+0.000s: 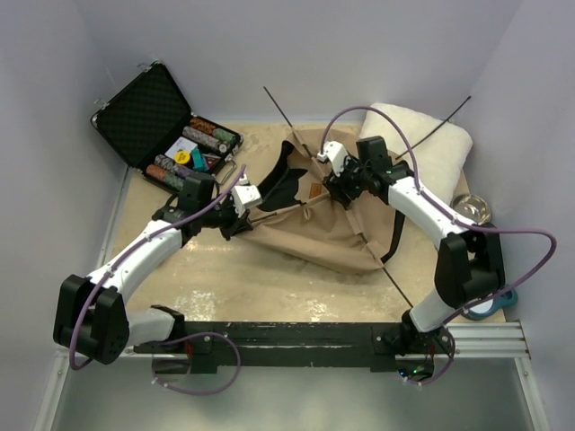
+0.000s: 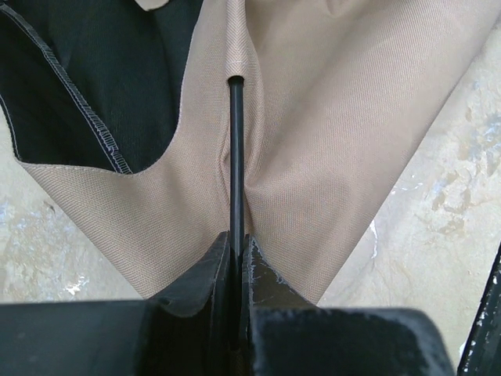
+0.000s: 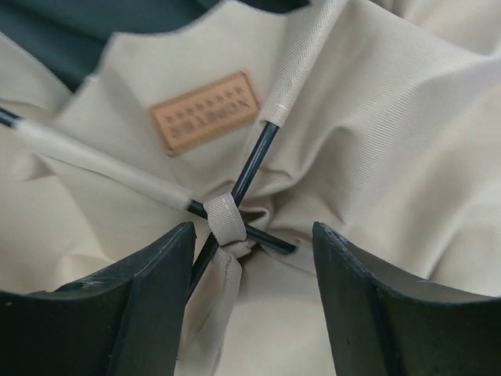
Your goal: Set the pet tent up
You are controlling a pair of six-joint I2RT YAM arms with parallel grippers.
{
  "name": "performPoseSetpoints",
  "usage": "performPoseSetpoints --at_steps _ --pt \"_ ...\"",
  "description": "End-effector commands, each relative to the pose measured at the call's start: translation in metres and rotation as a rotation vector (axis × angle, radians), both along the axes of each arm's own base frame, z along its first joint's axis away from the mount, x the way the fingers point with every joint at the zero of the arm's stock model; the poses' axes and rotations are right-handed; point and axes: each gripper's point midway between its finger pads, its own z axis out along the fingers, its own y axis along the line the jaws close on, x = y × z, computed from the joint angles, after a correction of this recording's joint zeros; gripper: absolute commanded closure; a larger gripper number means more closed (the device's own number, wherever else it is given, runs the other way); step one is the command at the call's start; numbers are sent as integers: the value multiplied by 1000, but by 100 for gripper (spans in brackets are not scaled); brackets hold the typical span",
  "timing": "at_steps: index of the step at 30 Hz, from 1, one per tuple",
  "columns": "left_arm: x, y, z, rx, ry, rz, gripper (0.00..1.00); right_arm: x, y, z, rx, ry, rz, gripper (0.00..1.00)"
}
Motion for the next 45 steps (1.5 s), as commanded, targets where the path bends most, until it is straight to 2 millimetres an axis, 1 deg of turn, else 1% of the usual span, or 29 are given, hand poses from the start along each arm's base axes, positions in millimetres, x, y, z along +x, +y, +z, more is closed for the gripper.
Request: performPoseSetpoints --at_steps 1,3,4,8,9,10,12,15,16,19,22,25,26,27,28,29,31,32,34,36,37,39,40,42,43,45 --pt "5 9 -4 55 -46 2 100 38 -45 4 -112 -106 -80 39" --pt "6 10 -5 59 -47 0 100 41 -48 -1 -135 -109 -66 44" --pt "5 10 -5 60 -46 -3 100 41 -48 -5 -144 -106 -56 50" --pt "6 6 -5 56 -33 -24 100 38 -40 -22 -115 -52 -32 90" --pt "5 4 -5 54 -24 -33 100 38 -38 -23 -106 -49 -27 100" --pt "5 1 -5 56 -18 -41 99 37 -37 -23 -98 -48 -23 100" --pt "5 -7 -4 59 -18 -59 84 35 -33 -23 -77 -53 -15 100" --pt "9 -18 -2 50 -8 -59 62 34 -29 -16 -44 -76 -12 100" --pt "12 -20 -1 39 1 -47 58 33 -28 -16 -37 -77 -12 100" --pt "28 -33 15 -31 -14 -13 53 29 -28 -17 -31 -74 -5 100" --pt "40 -54 34 -134 -31 9 52 26 -26 -18 -15 -74 -5 100" --pt "50 -86 47 -228 1 24 52 26 -23 -16 13 -72 -11 100" --pt "58 -98 49 -270 27 46 52 27 -21 -15 23 -72 -15 100" --pt "62 -109 56 -308 25 47 52 27 -20 -13 32 -74 -15 100" --pt "66 -121 50 -340 85 65 52 28 -19 -12 41 -75 -17 100" --pt "70 -131 51 -364 104 62 53 29 -17 -10 51 -76 -15 100" --pt "78 -156 46 -398 162 49 54 29 -14 -6 70 -75 -14 100" --pt "82 -167 49 -415 178 40 54 29 -12 -2 82 -80 -13 100" --pt "89 -185 42 -440 226 37 57 30 -11 2 96 -86 -15 100" --pt "94 -201 43 -480 212 20 57 30 -9 5 108 -87 -17 100" --pt "96 -208 45 -493 197 16 57 31 -9 7 113 -89 -18 100" --pt "102 -218 38 -497 192 15 58 31 -8 11 121 -94 -19 100" --pt "105 -224 39 -499 188 12 59 30 -8 12 125 -91 -21 100" --pt "111 -230 26 -489 200 18 59 30 -7 16 133 -94 -21 100" --pt "113 -232 26 -492 194 15 59 29 -7 16 137 -91 -22 100" --pt "117 -235 19 -489 193 18 59 29 -6 18 144 -92 -22 100"
